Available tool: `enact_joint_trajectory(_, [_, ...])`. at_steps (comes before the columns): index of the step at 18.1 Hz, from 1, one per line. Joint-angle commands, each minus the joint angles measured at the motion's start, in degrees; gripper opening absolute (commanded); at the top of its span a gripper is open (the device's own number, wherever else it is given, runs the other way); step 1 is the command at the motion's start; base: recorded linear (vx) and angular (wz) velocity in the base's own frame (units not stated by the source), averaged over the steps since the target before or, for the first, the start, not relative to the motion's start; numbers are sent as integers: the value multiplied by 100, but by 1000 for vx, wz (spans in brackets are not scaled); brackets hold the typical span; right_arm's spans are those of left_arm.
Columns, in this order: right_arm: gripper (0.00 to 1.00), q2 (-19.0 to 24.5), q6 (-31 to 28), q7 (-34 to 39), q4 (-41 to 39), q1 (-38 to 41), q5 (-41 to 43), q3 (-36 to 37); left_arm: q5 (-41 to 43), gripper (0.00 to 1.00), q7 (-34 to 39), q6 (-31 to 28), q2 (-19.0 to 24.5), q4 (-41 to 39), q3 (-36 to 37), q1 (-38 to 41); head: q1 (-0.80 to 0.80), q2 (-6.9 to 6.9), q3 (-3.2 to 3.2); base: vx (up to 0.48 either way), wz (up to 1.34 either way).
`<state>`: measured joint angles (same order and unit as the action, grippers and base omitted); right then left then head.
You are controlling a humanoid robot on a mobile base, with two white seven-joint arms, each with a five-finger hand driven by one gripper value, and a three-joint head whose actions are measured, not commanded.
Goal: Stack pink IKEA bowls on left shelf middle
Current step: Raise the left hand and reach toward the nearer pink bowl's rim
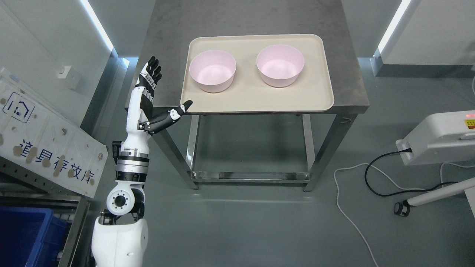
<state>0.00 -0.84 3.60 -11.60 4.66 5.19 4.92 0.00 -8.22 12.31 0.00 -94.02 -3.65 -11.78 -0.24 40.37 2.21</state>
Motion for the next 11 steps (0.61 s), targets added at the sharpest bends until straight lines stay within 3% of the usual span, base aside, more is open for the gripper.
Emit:
enact_joint_trajectory(1, [100, -100, -4, -8, 0, 0, 0, 0, -141, 98, -397, -578, 100, 365, 66, -840, 0, 0, 0, 0, 0])
enact_joint_trajectory(5, [100, -100, -4, -8, 0, 0, 0, 0, 798, 98, -2049, -1730, 439, 1200, 267, -2422, 0, 0, 0, 0, 0])
enact_joint_trajectory(11, [100, -100, -4, -8, 0, 0, 0, 0, 1590, 93, -2228, -2039, 501, 2009, 532, -3146, 0, 0, 0, 0, 0])
